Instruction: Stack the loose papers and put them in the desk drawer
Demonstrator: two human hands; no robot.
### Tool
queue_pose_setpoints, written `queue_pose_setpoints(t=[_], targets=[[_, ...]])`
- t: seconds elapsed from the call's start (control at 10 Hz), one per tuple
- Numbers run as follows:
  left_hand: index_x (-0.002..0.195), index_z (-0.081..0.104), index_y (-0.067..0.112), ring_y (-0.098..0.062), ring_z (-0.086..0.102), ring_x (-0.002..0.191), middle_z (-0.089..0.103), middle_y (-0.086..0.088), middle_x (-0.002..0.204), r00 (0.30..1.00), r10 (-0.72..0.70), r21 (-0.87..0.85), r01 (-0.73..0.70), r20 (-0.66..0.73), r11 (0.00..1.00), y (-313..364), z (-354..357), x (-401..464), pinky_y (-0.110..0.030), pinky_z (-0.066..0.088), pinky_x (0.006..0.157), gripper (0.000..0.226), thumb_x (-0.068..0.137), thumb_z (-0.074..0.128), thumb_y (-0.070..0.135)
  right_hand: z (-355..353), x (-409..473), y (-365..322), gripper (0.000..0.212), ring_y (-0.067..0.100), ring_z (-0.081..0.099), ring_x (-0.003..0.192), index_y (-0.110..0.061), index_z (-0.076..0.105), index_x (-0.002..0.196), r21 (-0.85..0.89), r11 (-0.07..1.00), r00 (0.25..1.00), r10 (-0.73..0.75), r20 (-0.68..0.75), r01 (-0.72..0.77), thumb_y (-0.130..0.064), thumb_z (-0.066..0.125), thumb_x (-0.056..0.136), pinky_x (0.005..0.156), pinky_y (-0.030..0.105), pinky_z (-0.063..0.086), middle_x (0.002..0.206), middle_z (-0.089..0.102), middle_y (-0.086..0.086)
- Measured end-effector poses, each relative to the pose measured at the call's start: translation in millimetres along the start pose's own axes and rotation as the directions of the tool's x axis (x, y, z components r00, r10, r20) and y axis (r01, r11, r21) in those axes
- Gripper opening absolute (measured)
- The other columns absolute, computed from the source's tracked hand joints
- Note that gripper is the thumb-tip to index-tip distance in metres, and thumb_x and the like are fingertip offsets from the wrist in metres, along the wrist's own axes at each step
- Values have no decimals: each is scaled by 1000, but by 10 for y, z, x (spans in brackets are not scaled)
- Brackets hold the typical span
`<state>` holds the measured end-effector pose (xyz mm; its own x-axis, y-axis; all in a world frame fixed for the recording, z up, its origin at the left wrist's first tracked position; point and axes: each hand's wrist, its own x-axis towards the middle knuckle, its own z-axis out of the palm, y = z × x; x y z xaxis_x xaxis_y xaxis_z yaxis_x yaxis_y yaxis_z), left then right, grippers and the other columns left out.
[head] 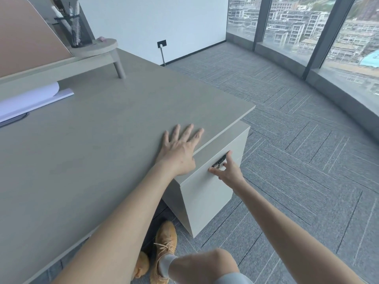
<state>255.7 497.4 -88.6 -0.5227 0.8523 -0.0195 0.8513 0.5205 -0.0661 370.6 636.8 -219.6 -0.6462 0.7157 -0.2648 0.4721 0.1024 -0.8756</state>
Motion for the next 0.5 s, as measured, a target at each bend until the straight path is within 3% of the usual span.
queue_pose_setpoints(t=[0.1, 0.2, 0.3, 0.4, 0.5], targets=[[157, -4, 37, -34, -4, 154, -3, 3, 169, 1000, 12, -5, -12, -8, 1000, 5, 2, -14, -57, 3, 122, 89, 88, 51, 30, -10, -16, -32, 104, 19, 52, 113, -18, 13, 156, -66, 998, 1000, 3, 0, -3, -39, 80, 79, 92, 32, 46, 117, 50, -1], [158, 2, 36, -33, -1, 154, 2, 1, 169, 1000, 21, -37, -22, -17, 999, -6, -4, -46, -55, 5, 123, 86, 87, 52, 34, -26, -80, -156, 63, 23, 50, 97, -7, 42, 120, -204, 979, 999, -13, -49, 2, -36, 80, 78, 77, 29, 35, 110, 54, 9], [157, 20, 32, -28, 6, 155, 14, 1, 168, 999, 2, -213, -9, -37, 977, -23, -49, -109, -47, 6, 124, 77, 89, 56, 38, -52, -161, -296, 47, 30, 55, 102, -3, 51, 113, -271, 962, 998, -43, -52, 27, -28, 75, 82, 75, 28, 34, 119, 56, 16], [149, 40, 23, -22, 13, 154, 28, -1, 164, 997, -66, -486, 39, -37, 873, -22, -150, -267, -38, 9, 124, 64, 91, 62, 34, -134, -367, -482, 44, 31, 57, 115, -4, 55, 122, -327, 942, 994, -98, -44, 78, -23, 71, 86, 83, 27, 37, 129, 55, 18], [145, 46, 18, -19, 21, 152, 38, -3, 159, 991, -127, -600, 73, -48, 797, -37, -187, -497, -31, 19, 121, 55, 92, 61, 23, -206, -581, -664, 57, 29, 60, 117, -9, 51, 141, -342, 927, 984, -175, -36, 152, -20, 68, 88, 100, 28, 39, 140, 49, 17]])
